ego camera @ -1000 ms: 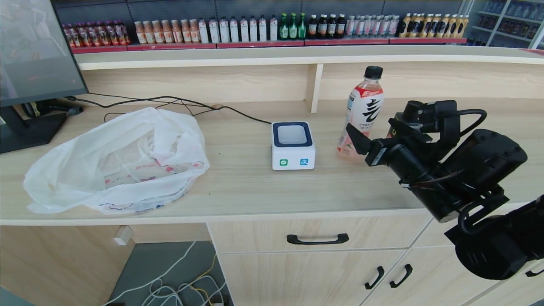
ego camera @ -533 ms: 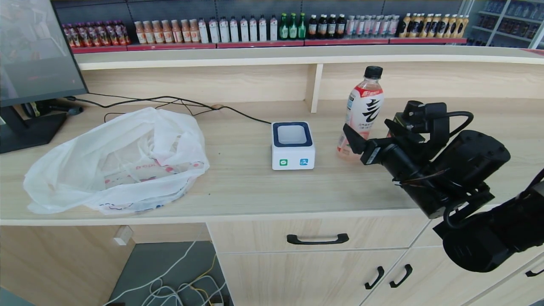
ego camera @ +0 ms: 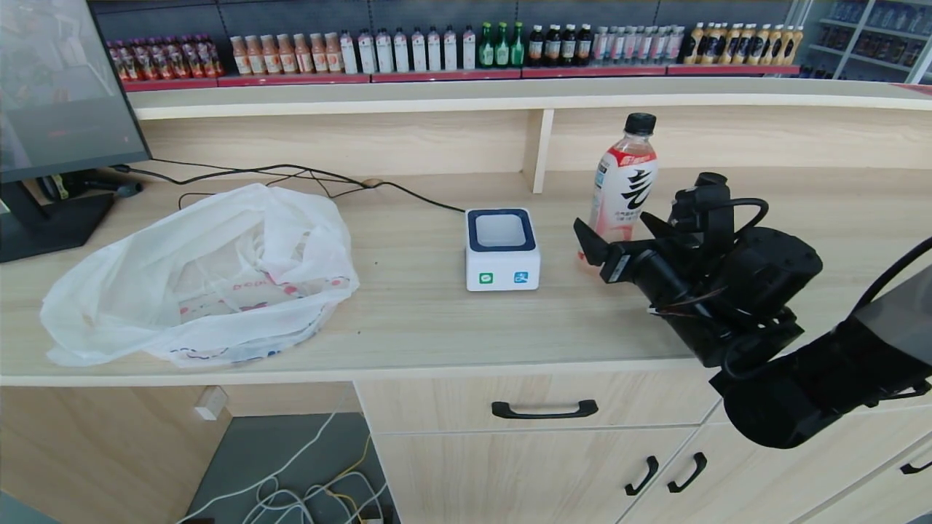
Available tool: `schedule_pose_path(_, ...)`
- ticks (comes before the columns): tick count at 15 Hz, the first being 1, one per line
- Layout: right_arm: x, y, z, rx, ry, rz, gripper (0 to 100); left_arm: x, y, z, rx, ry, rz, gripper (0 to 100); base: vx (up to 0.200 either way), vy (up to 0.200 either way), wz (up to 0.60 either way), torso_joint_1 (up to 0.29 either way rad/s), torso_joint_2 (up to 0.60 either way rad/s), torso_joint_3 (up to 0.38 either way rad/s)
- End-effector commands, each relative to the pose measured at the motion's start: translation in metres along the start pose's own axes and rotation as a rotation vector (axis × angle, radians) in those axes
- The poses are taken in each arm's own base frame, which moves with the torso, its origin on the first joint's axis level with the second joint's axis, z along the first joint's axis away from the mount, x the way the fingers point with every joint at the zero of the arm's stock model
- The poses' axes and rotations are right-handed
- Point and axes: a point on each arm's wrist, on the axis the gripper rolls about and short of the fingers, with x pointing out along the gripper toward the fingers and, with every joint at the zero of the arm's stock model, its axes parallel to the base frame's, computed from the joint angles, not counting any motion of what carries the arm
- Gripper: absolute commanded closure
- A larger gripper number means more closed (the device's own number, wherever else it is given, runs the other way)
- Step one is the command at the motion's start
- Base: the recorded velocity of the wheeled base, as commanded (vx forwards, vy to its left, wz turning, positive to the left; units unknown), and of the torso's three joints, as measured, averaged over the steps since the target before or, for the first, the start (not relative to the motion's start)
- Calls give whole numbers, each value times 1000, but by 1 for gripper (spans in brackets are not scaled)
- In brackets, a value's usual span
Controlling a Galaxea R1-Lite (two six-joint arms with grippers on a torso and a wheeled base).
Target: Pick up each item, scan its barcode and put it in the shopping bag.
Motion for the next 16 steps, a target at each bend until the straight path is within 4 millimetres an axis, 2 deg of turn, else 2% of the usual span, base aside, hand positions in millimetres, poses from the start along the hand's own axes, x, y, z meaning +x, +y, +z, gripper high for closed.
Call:
schedule_pose_path(1,5,-3,-6,-4,5,-9,0,0,0,0,0,0,0,0,0,0,0,0,0,0)
schedule_pose_path(8,28,-12,3,-5,-37,-37,0,0,0,0,0,0,0,0,0,0,0,0,0,0)
schedule_pose_path(16,40,-13,8,-11,-18,-43,0,0,0,0,0,0,0,0,0,0,0,0,0,0)
